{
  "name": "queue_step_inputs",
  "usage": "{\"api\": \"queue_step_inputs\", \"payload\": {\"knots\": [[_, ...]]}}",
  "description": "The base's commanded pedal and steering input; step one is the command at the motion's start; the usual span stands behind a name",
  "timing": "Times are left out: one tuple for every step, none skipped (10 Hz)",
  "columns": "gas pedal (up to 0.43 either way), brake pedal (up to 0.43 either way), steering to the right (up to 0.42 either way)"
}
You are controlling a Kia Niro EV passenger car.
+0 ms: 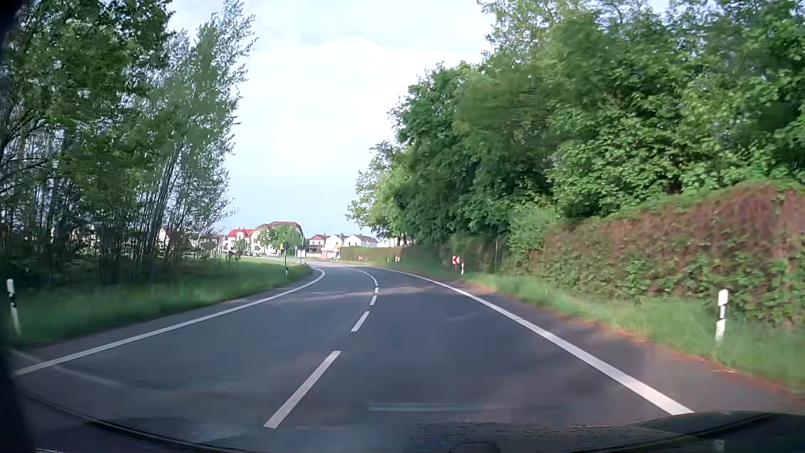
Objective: Follow the waypoints while adhering to traffic rules and regulations
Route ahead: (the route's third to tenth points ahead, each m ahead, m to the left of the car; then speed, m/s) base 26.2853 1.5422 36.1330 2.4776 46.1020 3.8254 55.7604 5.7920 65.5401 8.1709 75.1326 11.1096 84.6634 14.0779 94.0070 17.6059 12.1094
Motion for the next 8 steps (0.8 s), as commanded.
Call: {"api": "queue_step_inputs", "payload": {"knots": [[0.11, 0.0, -0.02], [0.11, 0.0, -0.021], [0.11, 0.0, -0.021], [0.11, 0.0, -0.021], [0.11, 0.0, -0.021], [0.11, 0.0, -0.021], [0.11, 0.0, -0.021], [0.11, 0.0, -0.021]]}}
